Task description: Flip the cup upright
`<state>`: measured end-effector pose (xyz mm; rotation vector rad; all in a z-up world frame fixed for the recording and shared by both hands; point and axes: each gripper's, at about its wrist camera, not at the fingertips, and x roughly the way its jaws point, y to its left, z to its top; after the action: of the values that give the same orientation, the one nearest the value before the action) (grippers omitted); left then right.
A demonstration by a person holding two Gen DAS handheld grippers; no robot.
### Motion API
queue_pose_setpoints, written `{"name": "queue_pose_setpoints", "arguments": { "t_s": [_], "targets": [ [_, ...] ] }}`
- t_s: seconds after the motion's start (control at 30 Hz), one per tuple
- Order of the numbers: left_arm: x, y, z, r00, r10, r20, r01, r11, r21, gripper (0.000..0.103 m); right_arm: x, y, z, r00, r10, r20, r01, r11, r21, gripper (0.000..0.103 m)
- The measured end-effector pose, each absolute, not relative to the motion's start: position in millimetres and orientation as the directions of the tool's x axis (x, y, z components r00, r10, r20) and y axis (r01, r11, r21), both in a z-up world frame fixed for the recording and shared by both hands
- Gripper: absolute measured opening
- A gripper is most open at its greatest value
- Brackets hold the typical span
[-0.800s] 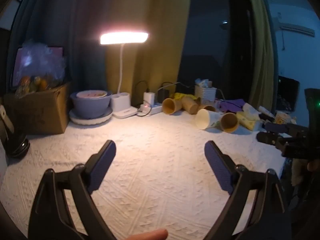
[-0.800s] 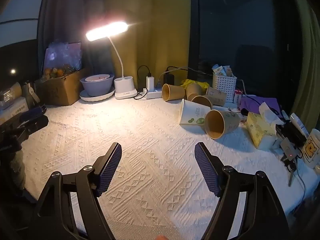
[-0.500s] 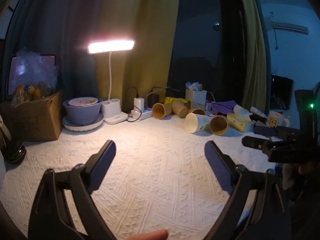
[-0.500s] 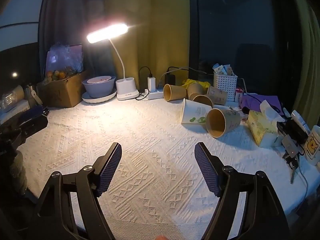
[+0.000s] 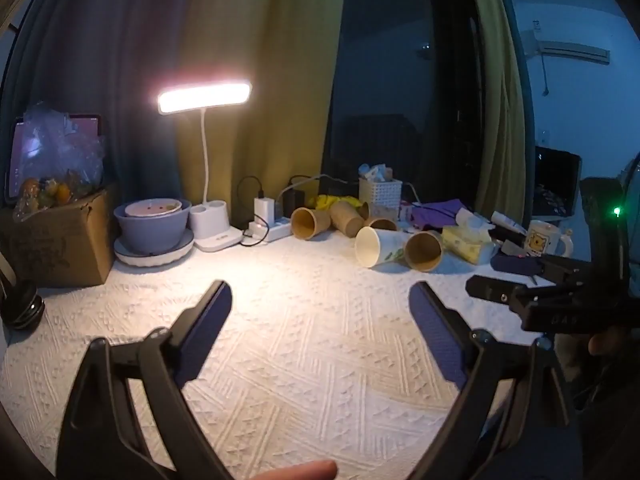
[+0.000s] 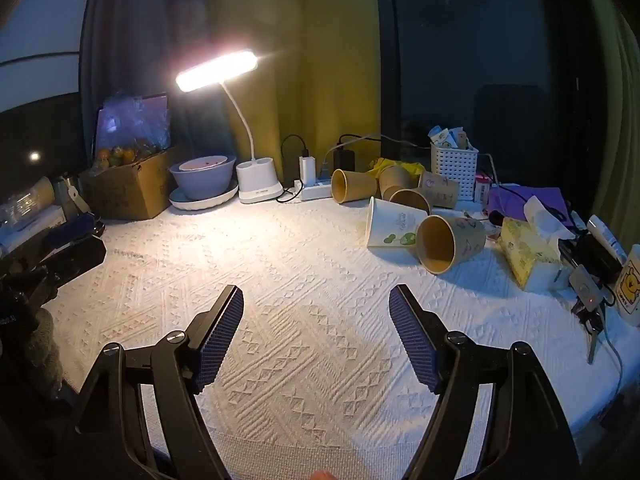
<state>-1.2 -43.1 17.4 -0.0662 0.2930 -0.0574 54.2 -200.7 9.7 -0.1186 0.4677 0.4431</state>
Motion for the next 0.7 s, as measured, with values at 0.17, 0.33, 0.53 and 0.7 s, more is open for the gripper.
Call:
{"name": "queue_pose_setpoints", "arguments": {
  "t_s": [0.17,0.33,0.53,0.7],
  "targets": [
    [-1.6,-43.0,17.9,0.956,-0.063,-0.288,0.042,0.996,-0.079,0.091,52.3,-200.1,10.9,0.8,0.387,-0.459,-0.441,0.898,-0.01,0.078],
    [-1.4,-42.3,17.5,0.955,-0.064,-0.29,0.042,0.996,-0.082,0.091,50.7,-198.5,11.8,0.8,0.387,-0.459,-0.441,0.897,-0.012,0.078],
    [-1.3,-42.2,16.5,0.955,-0.063,-0.289,0.04,0.996,-0.084,0.091,52.1,-200.5,11.7,0.801,0.386,-0.458,-0.437,0.899,-0.007,0.078],
    [0.2,-42.6,15.2,0.953,-0.068,-0.295,0.044,0.995,-0.085,0.091,53.6,-201.4,11.3,0.8,0.387,-0.459,-0.437,0.9,-0.003,0.078]
  ]
}}
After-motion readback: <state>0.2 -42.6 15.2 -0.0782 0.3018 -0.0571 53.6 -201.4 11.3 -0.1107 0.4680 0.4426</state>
